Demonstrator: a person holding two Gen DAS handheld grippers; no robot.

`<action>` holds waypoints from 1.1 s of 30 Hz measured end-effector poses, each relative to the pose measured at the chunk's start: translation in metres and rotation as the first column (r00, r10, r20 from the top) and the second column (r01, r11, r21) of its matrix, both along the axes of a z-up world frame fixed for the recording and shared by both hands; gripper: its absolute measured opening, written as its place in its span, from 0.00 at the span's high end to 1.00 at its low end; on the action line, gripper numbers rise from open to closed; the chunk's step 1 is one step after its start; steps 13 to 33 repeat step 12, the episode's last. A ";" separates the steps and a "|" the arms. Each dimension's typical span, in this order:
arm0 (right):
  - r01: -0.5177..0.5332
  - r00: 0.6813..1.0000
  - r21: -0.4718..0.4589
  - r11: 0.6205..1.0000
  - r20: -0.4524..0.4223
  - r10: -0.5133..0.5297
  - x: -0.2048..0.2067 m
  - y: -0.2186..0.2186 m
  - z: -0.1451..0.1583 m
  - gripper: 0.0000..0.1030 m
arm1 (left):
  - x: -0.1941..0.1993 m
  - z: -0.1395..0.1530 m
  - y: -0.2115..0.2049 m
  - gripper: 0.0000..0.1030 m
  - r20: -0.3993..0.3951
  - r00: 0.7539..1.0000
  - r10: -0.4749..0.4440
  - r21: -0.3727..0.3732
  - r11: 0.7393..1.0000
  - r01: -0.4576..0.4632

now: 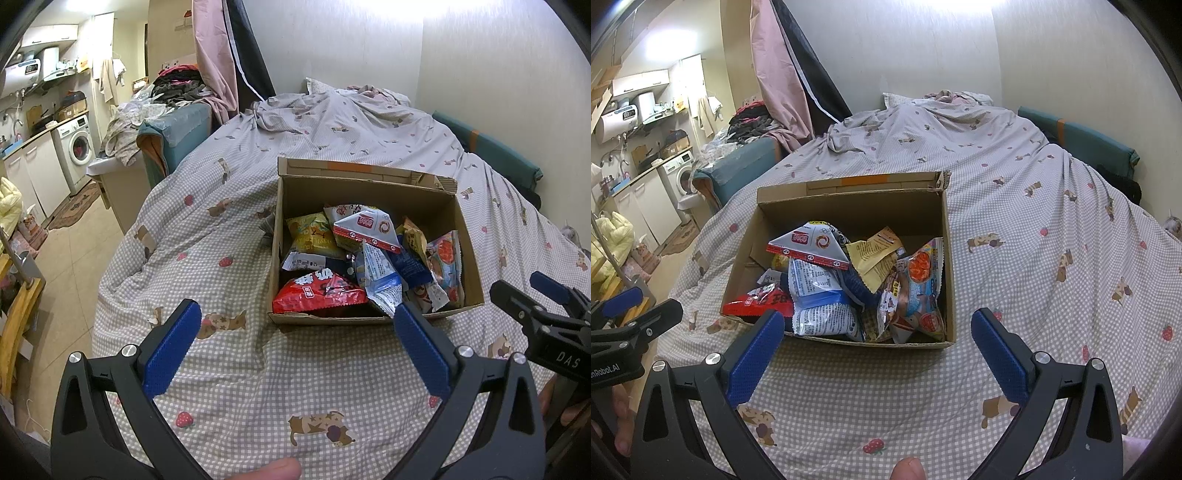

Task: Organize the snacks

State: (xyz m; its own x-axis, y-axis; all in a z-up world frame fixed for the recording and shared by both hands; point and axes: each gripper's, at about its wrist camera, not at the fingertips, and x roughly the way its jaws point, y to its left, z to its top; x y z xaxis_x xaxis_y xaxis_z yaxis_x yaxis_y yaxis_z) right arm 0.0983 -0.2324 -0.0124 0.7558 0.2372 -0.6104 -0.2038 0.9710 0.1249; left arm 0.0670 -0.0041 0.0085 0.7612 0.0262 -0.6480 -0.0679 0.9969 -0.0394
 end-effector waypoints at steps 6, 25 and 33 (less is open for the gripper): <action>0.000 1.000 -0.001 1.000 0.000 0.000 -0.001 0.000 0.000 0.00 | 0.002 0.003 0.000 0.00 -0.003 1.000 0.001 -0.002 1.000 -0.001; -0.004 1.000 0.005 1.000 -0.003 0.004 0.000 0.000 0.001 0.00 | 0.002 0.002 0.000 0.00 -0.006 1.000 -0.007 -0.007 1.000 0.007; -0.004 1.000 0.005 1.000 -0.003 0.004 0.000 0.000 0.001 0.00 | 0.002 0.002 0.000 0.00 -0.006 1.000 -0.007 -0.007 1.000 0.007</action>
